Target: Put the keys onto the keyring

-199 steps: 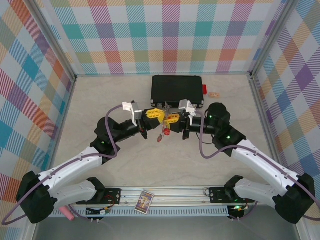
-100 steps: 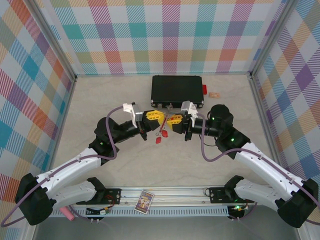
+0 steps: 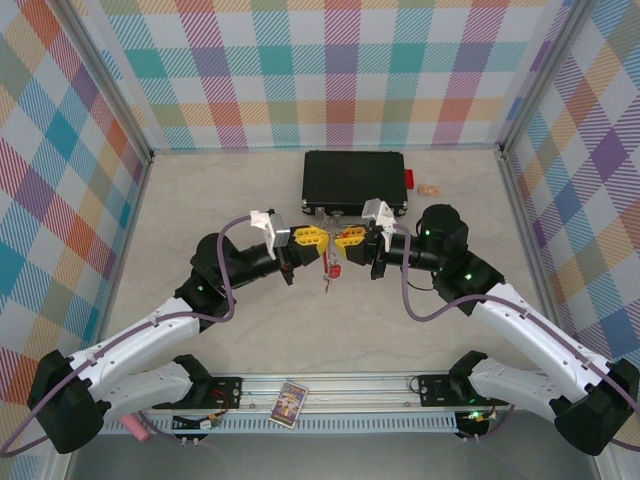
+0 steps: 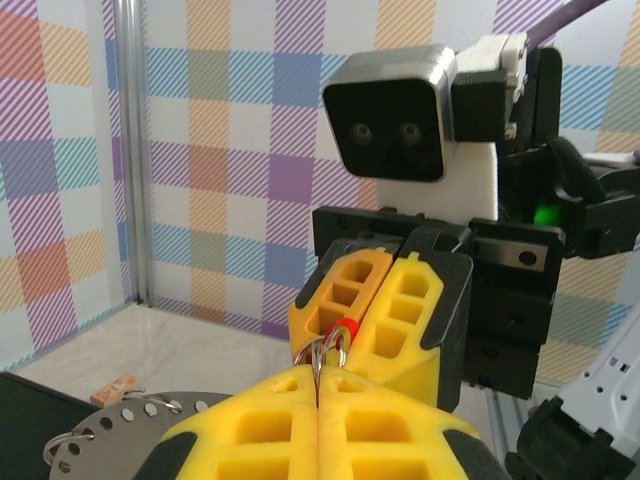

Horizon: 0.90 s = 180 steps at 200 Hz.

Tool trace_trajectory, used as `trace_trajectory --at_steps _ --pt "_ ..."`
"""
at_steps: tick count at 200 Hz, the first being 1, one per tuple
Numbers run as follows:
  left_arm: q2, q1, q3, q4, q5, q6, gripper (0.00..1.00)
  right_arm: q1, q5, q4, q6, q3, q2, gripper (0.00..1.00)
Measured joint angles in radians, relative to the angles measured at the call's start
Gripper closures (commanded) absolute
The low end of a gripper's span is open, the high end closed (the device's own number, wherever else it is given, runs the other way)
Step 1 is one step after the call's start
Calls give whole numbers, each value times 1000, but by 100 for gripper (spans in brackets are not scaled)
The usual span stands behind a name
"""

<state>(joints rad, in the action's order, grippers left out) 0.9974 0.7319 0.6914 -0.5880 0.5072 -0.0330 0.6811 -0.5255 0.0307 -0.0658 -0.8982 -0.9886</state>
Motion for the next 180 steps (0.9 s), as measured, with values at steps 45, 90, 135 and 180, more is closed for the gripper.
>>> trace_trajectory --at_steps 45,90,135,180 --pt "-1 0 0 34 1 22 100 0 6 -29 -3 -9 -8 100" --pt "-8 0 0 72 1 47 100 0 6 -61 -33 -14 -12 100" --pt "-26 0 0 61 -8 39 100 0 -23 -102 -63 -63 -40 100" --pt "-24 0 0 50 -10 18 100 2 -43 -178 -101 -109 -91 100"
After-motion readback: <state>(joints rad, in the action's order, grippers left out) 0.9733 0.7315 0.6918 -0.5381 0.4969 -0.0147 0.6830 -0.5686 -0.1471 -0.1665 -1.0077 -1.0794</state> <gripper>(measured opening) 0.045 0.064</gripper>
